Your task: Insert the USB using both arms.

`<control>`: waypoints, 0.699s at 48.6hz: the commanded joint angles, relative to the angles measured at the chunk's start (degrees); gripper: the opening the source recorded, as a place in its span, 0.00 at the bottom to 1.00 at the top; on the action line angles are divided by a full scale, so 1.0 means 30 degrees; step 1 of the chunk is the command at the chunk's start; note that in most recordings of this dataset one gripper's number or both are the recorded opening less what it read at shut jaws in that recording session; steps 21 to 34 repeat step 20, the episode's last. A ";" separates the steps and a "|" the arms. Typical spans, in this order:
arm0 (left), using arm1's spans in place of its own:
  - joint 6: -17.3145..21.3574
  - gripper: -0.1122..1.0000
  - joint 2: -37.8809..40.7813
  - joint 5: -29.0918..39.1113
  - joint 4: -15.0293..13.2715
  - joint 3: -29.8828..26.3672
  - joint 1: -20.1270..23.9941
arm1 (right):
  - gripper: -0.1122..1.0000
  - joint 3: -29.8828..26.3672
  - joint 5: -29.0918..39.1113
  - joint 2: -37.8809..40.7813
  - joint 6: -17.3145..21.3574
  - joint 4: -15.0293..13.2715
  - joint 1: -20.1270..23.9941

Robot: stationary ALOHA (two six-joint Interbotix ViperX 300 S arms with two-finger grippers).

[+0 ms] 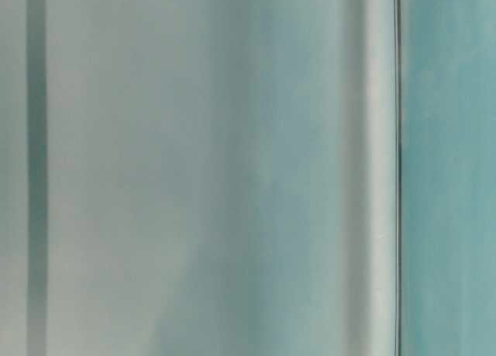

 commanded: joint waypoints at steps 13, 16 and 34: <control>-0.0176 0.78 0.0234 0.0586 0.0000 0.0264 0.0117 | 0.76 0.0088 0.0029 0.0264 0.0117 0.0059 -0.0029; -0.0176 0.78 0.0234 0.0879 0.0000 0.0352 0.0117 | 0.76 0.0117 0.0029 0.0264 0.0117 0.0088 -0.0029; -0.0176 0.78 0.0234 0.1348 0.0000 0.0469 0.0117 | 0.76 0.0264 0.0029 0.0293 0.0117 0.0088 -0.0029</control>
